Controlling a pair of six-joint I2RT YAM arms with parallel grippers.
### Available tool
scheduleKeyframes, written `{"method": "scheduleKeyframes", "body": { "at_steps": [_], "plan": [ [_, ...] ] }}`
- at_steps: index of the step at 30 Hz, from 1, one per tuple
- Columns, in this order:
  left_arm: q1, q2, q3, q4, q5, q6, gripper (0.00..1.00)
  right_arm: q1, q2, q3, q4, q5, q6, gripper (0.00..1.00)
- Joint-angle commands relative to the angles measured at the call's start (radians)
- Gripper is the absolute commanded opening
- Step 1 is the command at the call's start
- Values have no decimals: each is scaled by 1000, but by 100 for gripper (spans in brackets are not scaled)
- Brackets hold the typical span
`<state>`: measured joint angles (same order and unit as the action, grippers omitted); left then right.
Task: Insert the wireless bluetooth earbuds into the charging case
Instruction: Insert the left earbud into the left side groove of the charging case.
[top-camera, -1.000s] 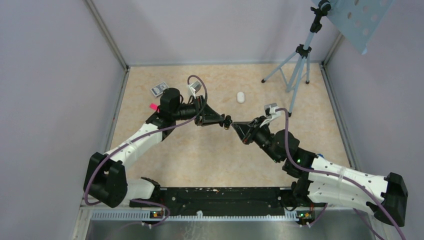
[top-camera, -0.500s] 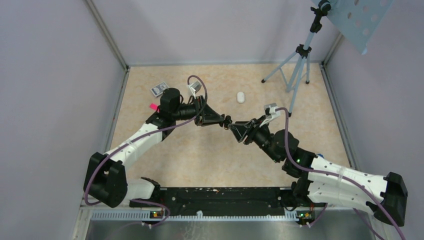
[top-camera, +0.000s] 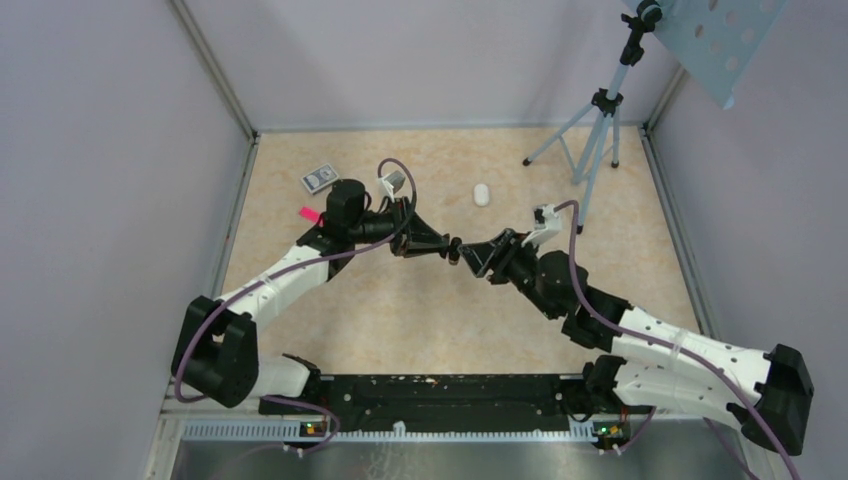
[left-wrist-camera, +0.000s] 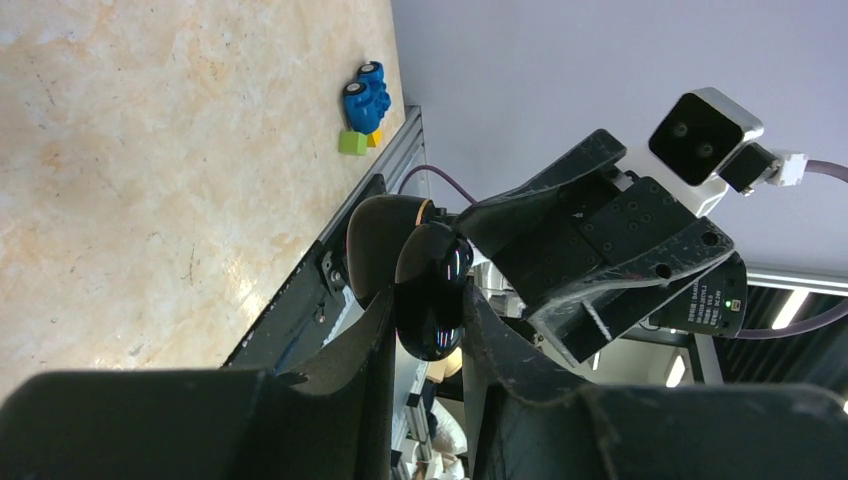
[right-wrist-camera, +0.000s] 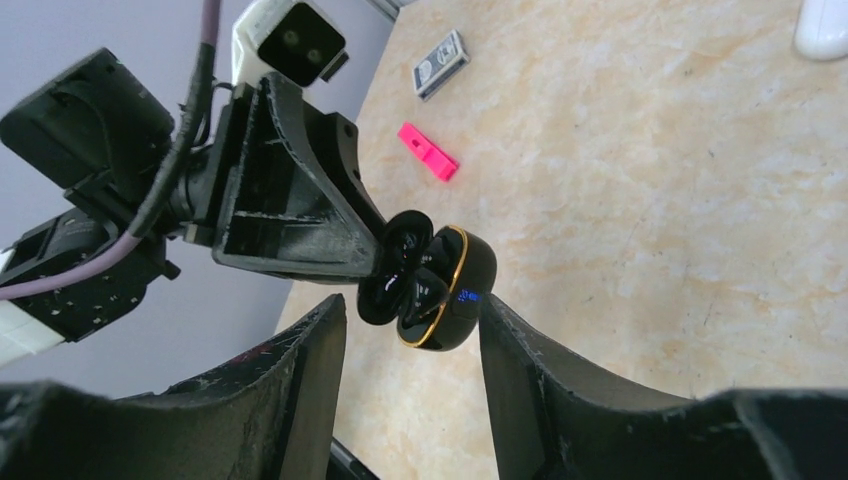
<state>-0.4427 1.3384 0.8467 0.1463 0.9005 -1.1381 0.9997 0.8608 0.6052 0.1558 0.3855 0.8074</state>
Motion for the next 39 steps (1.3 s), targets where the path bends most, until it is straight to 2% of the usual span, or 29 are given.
{"method": "scheduleKeyframes", "body": {
  "at_steps": [1, 15, 39],
  "plan": [
    [2, -3, -3, 29, 7, -6, 0, -16, 35, 38, 6, -51, 33, 50],
    [3, -5, -6, 27, 9, 0, 0, -18, 62, 38, 30, -43, 20, 37],
    [2, -6, -4, 27, 11, 1, 0, -29, 91, 72, 63, -45, -25, 33]
  ]
}}
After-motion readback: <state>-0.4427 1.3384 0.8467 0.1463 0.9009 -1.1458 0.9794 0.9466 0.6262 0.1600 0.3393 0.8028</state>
